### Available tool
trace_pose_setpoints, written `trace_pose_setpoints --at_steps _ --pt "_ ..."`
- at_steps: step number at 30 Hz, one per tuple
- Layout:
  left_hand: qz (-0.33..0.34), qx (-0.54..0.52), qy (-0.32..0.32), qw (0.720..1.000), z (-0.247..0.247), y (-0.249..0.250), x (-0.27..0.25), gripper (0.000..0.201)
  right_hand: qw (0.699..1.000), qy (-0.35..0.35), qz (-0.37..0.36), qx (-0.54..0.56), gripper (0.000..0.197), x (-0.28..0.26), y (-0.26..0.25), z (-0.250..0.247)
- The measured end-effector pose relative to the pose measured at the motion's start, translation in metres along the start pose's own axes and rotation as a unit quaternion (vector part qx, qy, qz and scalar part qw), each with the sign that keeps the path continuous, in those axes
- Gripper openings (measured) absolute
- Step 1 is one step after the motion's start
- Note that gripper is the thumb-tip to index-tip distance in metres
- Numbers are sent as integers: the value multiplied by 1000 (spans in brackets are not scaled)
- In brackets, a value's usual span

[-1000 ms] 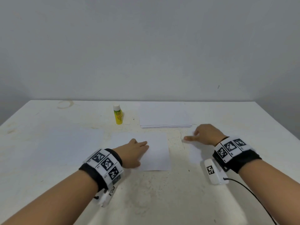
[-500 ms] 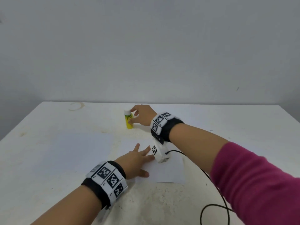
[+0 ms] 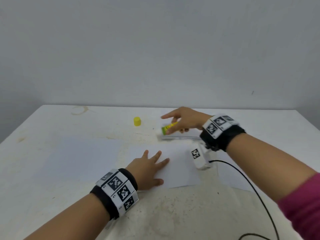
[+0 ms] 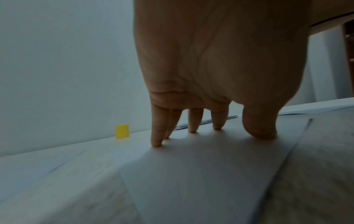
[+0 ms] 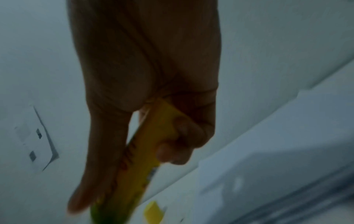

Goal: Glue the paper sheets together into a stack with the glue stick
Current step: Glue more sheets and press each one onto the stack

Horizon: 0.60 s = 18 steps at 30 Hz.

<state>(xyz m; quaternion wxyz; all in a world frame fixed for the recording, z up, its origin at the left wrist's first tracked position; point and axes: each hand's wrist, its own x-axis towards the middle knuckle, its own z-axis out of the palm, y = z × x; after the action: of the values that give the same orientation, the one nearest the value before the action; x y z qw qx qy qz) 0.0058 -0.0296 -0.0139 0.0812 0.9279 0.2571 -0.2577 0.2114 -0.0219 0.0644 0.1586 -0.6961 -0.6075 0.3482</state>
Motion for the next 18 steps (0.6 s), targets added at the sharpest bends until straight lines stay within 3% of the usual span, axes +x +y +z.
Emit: trace_pose_setpoints --at_steps 1,4,9,14,18 --pt "-4 12 7 1000 -1 5 1 74 999 29 20 -22 58 -9 10 -6" --pt "-9 27 36 999 -4 18 4 76 993 101 56 4 38 -31 33 -12" --pt "-7 36 43 998 -7 23 0 73 982 186 19 35 30 -47 48 8" --pt "-3 67 51 996 -5 20 -3 59 985 174 -4 -16 29 -41 51 35" --pt "2 80 61 995 -6 18 -2 60 986 148 1 -72 27 -51 51 39"
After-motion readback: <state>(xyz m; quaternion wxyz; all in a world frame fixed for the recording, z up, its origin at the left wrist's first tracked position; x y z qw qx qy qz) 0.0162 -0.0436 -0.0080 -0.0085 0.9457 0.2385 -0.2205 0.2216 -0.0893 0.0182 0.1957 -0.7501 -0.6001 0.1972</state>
